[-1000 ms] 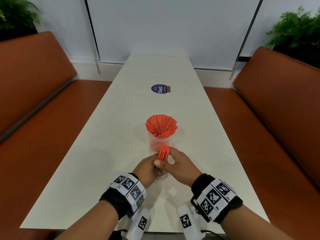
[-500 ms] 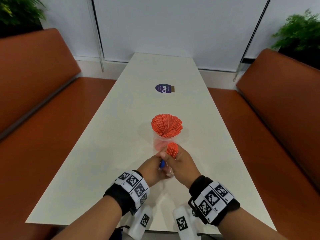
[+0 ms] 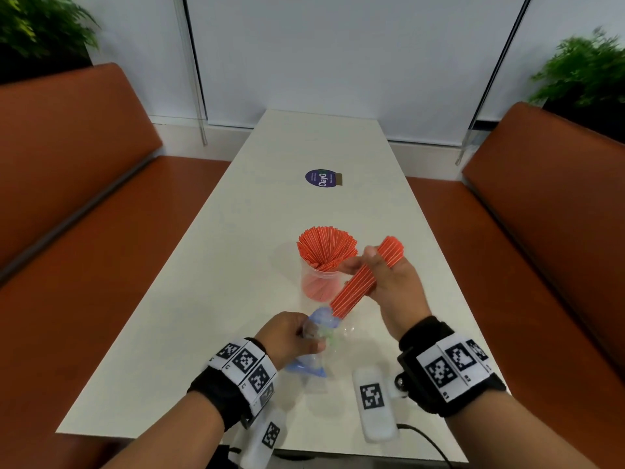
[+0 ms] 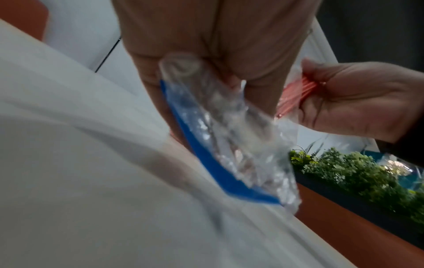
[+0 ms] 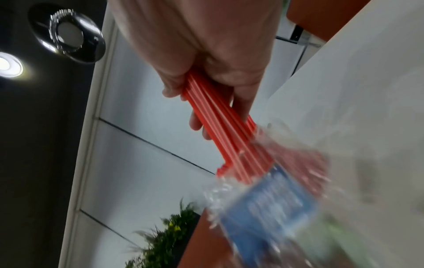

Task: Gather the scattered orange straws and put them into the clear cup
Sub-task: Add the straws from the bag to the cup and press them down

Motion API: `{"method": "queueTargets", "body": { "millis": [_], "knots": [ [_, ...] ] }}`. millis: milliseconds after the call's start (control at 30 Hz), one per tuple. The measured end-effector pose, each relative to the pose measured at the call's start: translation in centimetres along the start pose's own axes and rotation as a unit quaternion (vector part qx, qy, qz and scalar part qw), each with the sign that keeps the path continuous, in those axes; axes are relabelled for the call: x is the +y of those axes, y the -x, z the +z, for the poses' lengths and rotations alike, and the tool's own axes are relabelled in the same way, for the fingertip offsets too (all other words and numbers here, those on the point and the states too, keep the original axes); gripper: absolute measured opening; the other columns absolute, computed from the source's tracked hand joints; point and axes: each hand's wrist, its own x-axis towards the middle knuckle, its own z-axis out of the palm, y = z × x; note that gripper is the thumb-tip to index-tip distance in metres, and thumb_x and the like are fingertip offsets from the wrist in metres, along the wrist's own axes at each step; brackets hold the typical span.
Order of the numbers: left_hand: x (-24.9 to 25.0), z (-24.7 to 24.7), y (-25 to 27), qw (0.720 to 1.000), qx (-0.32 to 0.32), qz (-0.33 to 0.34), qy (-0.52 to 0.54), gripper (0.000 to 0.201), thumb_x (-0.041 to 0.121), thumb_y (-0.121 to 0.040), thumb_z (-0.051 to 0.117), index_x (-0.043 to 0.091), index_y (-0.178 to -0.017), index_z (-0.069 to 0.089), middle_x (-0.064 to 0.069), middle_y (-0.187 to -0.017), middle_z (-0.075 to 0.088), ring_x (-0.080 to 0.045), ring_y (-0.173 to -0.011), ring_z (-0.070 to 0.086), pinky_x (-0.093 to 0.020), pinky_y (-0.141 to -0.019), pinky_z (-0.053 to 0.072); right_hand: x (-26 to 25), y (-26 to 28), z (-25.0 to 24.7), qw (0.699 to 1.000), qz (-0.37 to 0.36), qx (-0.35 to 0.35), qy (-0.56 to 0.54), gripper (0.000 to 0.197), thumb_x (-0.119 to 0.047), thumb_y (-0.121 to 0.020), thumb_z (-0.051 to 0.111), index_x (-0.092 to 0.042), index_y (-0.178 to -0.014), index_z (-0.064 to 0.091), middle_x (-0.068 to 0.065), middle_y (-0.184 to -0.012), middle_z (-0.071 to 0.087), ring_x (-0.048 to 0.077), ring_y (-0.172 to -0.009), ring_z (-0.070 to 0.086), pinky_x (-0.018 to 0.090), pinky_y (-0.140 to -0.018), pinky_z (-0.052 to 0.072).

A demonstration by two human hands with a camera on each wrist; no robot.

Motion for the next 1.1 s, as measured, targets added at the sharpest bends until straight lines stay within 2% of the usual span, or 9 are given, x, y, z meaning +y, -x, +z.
{"method": "queueTargets", "body": {
  "millis": [167,233,333,433,567,700,900,1033,1100],
  "knots": [
    [-0.6,-0.6,-0.4,0.995,0.0,-0.086,-0.043,0.029,0.02,-0.085,0.062,0.016,-0.063,0.045,0.009,-0.041,0.048,0.0,-0.038,0.046,-0.016,-0.049,0.037,-2.3,-0.8,-1.6,0.995,-0.029,0.089,-0.039,0.032,-0.026,-0.097,0.044,-0.015,-0.075,0.065,0.005,-0.08,0.072,0.026,-0.088,0.069,0.043,-0.082,0.054],
    [-0.5,-0.5,-0.5,0.991,0.046,-0.109,-0.066,0.022,0.025,-0.08,0.067,0.015,-0.082,0.048,0.002,-0.067,0.056,-0.012,-0.059,0.054,-0.022,-0.06,0.044,-2.8,-0.7,-2.1,0.994,-0.032,0.094,-0.039,0.04,-0.027,-0.097,0.044,-0.027,-0.065,0.068,0.001,-0.078,0.073,0.027,-0.093,0.07,0.046,-0.088,0.053],
    [-0.6,-0.3,-0.5,0.977,0.096,-0.15,-0.118,0.061,0.033,-0.073,0.073,0.012,-0.121,0.043,-0.006,-0.107,0.059,-0.022,-0.093,0.057,-0.027,-0.08,0.046,-2.9,-0.6,-2.3,0.994,-0.029,0.101,-0.036,0.039,-0.028,-0.097,0.044,-0.026,-0.065,0.065,0.001,-0.077,0.074,0.029,-0.094,0.07,0.051,-0.092,0.051],
    [-0.7,-0.4,-0.4,0.969,0.113,-0.151,-0.159,0.082,0.043,-0.073,0.07,0.012,-0.138,0.03,-0.01,-0.129,0.052,-0.025,-0.117,0.053,-0.032,-0.097,0.042,-2.7,-0.5,-2.3,0.995,-0.03,0.095,-0.029,0.04,-0.026,-0.097,0.045,-0.025,-0.063,0.066,0.0,-0.074,0.074,0.029,-0.093,0.07,0.051,-0.092,0.051],
    [1.1,-2.5,0.1,0.969,0.146,-0.119,-0.161,0.085,0.05,-0.074,0.067,0.014,-0.141,0.029,-0.011,-0.138,0.046,-0.025,-0.126,0.047,-0.037,-0.104,0.039,-3.0,-0.9,-2.4,0.996,-0.034,0.077,-0.038,0.033,-0.027,-0.096,0.045,-0.021,-0.07,0.064,0.0,-0.074,0.074,0.025,-0.089,0.071,0.046,-0.089,0.053],
    [4.8,-5.4,-1.0,0.975,0.185,-0.017,-0.124,0.09,0.037,-0.07,0.076,0.015,-0.142,0.027,-0.009,-0.14,0.043,-0.024,-0.127,0.045,-0.04,-0.107,0.037,-4.2,-3.1,-1.4,0.995,-0.062,0.067,-0.033,0.026,-0.026,-0.097,0.044,-0.011,-0.082,0.06,0.005,-0.081,0.071,0.02,-0.084,0.071,0.039,-0.083,0.054],
    [7.1,-5.7,-4.8,0.982,0.146,0.02,-0.122,0.12,0.034,-0.055,0.086,0.016,-0.148,0.012,-0.006,-0.152,0.027,-0.022,-0.138,0.032,-0.043,-0.113,0.03,-3.2,-7.3,2.4,0.997,-0.064,0.05,0.018,0.03,-0.027,-0.095,0.049,0.001,-0.094,0.061,0.012,-0.087,0.072,0.028,-0.091,0.069,0.048,-0.093,0.05],
    [6.4,-4.3,-5.0,0.983,0.136,0.033,-0.121,0.124,0.038,-0.051,0.087,0.017,-0.148,0.011,-0.004,-0.152,0.026,-0.02,-0.139,0.03,-0.045,-0.113,0.03,-0.7,-7.6,3.8,0.995,-0.049,0.019,0.091,0.033,-0.032,-0.093,0.051,-0.003,-0.107,0.059,-0.007,-0.086,0.07,0.004,-0.085,0.064,0.034,-0.092,0.045],
    [6.1,-4.2,-5.0,0.982,0.144,0.034,-0.121,0.12,0.038,-0.053,0.086,0.016,-0.147,0.014,-0.003,-0.15,0.029,-0.02,-0.138,0.032,-0.044,-0.112,0.031,0.7,-7.5,4.2,0.988,-0.048,0.011,0.144,0.037,-0.04,-0.091,0.051,-0.009,-0.106,0.062,-0.014,-0.082,0.066,-0.001,-0.087,0.06,0.038,-0.104,0.038]
  ]
}}
